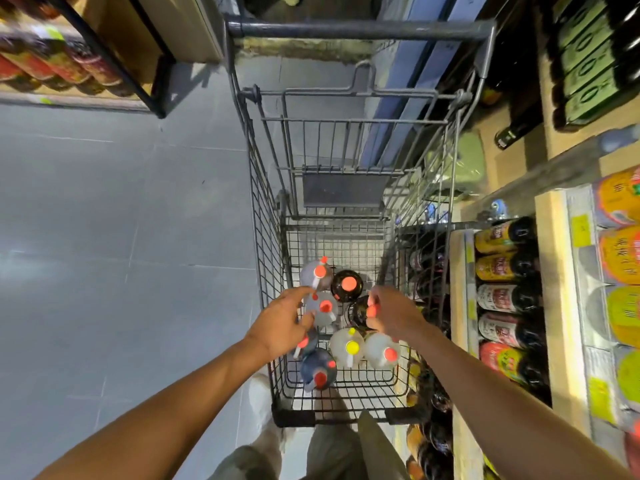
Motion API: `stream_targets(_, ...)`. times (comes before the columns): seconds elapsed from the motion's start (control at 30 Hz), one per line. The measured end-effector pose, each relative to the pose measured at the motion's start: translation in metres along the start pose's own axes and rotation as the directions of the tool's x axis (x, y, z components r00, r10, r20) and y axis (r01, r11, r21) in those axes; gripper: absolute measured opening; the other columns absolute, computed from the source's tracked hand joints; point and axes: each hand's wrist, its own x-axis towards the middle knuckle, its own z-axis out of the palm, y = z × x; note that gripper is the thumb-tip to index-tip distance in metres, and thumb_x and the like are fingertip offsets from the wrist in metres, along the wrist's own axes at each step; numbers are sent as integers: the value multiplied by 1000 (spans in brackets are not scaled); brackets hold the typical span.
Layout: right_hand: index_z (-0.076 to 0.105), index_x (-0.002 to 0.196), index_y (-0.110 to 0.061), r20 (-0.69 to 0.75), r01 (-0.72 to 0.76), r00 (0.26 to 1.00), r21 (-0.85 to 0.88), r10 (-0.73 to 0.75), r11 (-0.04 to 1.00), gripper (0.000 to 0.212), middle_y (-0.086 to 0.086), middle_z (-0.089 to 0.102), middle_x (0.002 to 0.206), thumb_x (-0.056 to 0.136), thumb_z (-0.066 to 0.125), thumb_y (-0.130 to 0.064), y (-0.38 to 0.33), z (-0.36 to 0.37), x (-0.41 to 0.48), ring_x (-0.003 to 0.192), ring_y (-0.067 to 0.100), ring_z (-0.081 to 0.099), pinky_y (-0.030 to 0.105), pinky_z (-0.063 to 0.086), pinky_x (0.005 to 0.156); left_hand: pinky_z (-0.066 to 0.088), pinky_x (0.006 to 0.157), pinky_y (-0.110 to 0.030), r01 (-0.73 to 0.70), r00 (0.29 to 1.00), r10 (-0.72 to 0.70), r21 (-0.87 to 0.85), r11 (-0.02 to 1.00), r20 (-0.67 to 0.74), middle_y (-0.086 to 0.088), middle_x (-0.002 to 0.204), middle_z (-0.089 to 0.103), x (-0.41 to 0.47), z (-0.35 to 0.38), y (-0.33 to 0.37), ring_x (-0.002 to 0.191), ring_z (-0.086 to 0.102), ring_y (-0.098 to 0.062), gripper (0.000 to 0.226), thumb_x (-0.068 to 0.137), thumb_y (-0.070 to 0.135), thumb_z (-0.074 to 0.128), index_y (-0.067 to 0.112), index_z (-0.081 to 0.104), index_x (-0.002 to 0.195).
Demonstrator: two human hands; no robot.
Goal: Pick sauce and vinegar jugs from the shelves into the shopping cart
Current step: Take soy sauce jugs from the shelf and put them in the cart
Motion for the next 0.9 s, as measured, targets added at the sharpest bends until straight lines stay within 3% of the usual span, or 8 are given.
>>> stream_targets(0.13, 62, 85, -24, -14, 109, 994, 4, -109, 994, 14, -5, 67, 85, 73, 69, -20, -15, -50, -32, 79, 14, 65, 39, 59, 70, 54, 83, -25, -22, 993, -2, -204, 979, -117, 8, 112, 70, 0, -10, 11, 98, 66, -6, 25, 104, 40, 49, 30, 64, 121)
stream_targets(0.3, 66, 86, -29, 35, 178, 983, 70, -181, 981, 23, -10, 69, 86, 70, 80, -21, -50, -131, -82, 73, 7, 68, 24, 53, 60, 44, 91, -25, 11, 999, -25, -384, 923, -31, 14, 108, 71, 3, -26, 35, 103, 64, -7, 66, 94, 76, 26, 29, 72, 101)
stream_targets(0.37, 68, 87, -28, 49, 197, 978, 130, -205, 972, 25, -8, 70, 87, 70, 83, -18, -66, -160, -101, 69, 11, 71, 30, 59, 62, 42, 104, -30, 61, 998, -39, -498, 865, 54, 12, 122, 70, 5, -36, 53, 119, 61, -6, 82, 87, 86, 21, 30, 73, 118)
stream_targets(0.47, 69, 88, -16, 112, 252, 952, 248, -286, 936, 24, 0, 71, 79, 73, 85, -7, -88, -196, -122, 70, 23, 71, 34, 60, 62, 27, 121, -36, 115, 985, -5, -629, 769, 173, 6, 143, 59, 6, -51, 81, 138, 47, -10, 83, 96, 75, 11, 23, 58, 141)
stream_targets(0.53, 66, 91, -7, 174, 313, 909, 316, -379, 896, 25, 8, 69, 75, 76, 84, 1, -101, -217, -132, 68, 29, 67, 33, 57, 58, 17, 126, -44, 116, 968, 66, -670, 733, 240, 6, 148, 55, 7, -58, 97, 142, 42, -9, 92, 92, 82, 11, 21, 52, 146)
stream_targets(0.67, 65, 94, -1, 248, 416, 788, 459, -563, 785, 29, 8, 65, 73, 74, 85, -2, -119, -255, -145, 58, 19, 64, 23, 53, 52, 31, 121, -49, 155, 933, 162, -766, 624, 321, -4, 141, 61, -4, -65, 129, 136, 54, -22, 91, 93, 81, 12, 18, 57, 140)
stream_targets(0.77, 63, 97, 2, 287, 389, 712, 599, -641, 700, 31, 6, 63, 75, 72, 79, -4, -123, -271, -140, 54, 12, 59, 19, 49, 52, 29, 121, -53, 174, 932, 174, -813, 556, 318, -8, 145, 58, -16, -67, 147, 137, 52, -28, 90, 89, 86, 25, 22, 54, 145)
stream_targets(0.9, 70, 96, -8, 274, 329, 710, 685, -649, 650, 25, 2, 58, 77, 71, 71, -7, -121, -275, -113, 61, 10, 54, 20, 45, 58, 35, 116, -54, 287, 882, 254, -881, 377, 396, -19, 142, 59, -35, -68, 157, 134, 53, -38, 92, 88, 84, 23, 17, 61, 138)
